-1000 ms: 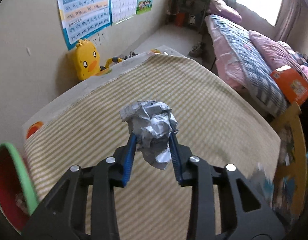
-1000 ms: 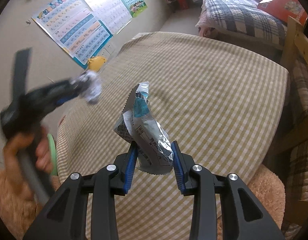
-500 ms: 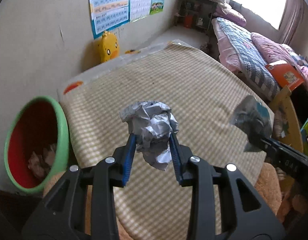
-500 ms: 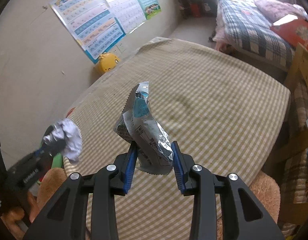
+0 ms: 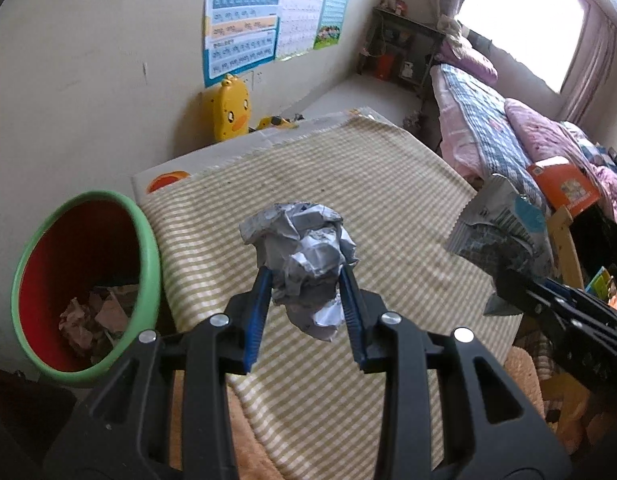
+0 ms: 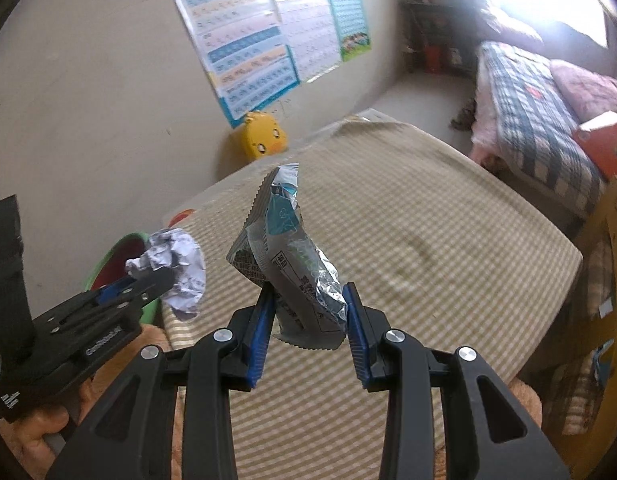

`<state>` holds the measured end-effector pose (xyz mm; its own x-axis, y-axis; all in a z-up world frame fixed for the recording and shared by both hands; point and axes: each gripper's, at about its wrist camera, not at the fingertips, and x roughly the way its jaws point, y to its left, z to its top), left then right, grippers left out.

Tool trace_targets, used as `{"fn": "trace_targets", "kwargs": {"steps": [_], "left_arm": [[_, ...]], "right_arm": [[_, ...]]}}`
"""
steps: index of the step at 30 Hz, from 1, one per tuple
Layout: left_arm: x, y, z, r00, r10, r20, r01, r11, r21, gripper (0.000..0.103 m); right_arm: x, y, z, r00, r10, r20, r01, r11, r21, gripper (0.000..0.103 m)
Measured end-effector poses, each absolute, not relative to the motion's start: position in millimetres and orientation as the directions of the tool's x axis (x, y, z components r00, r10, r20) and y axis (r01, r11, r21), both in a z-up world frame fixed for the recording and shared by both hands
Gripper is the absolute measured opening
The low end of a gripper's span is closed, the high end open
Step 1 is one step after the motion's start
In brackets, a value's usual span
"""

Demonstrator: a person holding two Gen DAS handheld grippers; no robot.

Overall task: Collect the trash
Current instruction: 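Carry the foil ball with left tool while right tool carries blue wrapper toward bucket, then open the left tool over the bucket while the right tool drops the blue wrapper in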

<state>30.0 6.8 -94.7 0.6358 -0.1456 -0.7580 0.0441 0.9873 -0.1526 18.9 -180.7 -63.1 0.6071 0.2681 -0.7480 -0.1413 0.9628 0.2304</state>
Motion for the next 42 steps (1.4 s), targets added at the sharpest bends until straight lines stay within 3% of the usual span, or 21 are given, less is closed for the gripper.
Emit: {"fn": "trace_targets", "kwargs": {"steps": [29, 35, 42], "left_arm": [[16.5, 72.6, -86.1, 0.669, -0.061, -0.740, -0.086, 0.983, -0.159, 0.035], [18.2, 113.4, -84.1, 0.682, 0.033, -0.730, -0.192, 0.972, -0.136, 0.035], [18.5, 176.4, -103.6, 0.616, 0.129, -0.777, -0.329, 0.938, -0.105, 0.035]], "right_arm": [[22.9, -108.4, -56.2, 0.569, 0.324, -0.756, -0.304, 0.937, 0.173, 0.033], [25.7, -91.2, -58.6, 0.556, 0.345, -0.756, -0.344, 0.924, 0.168, 0.033], [34.6, -55.4, -63.7, 0.516, 0.386, -0.765, -0.402, 0.897, 0.181, 0.033]]}}
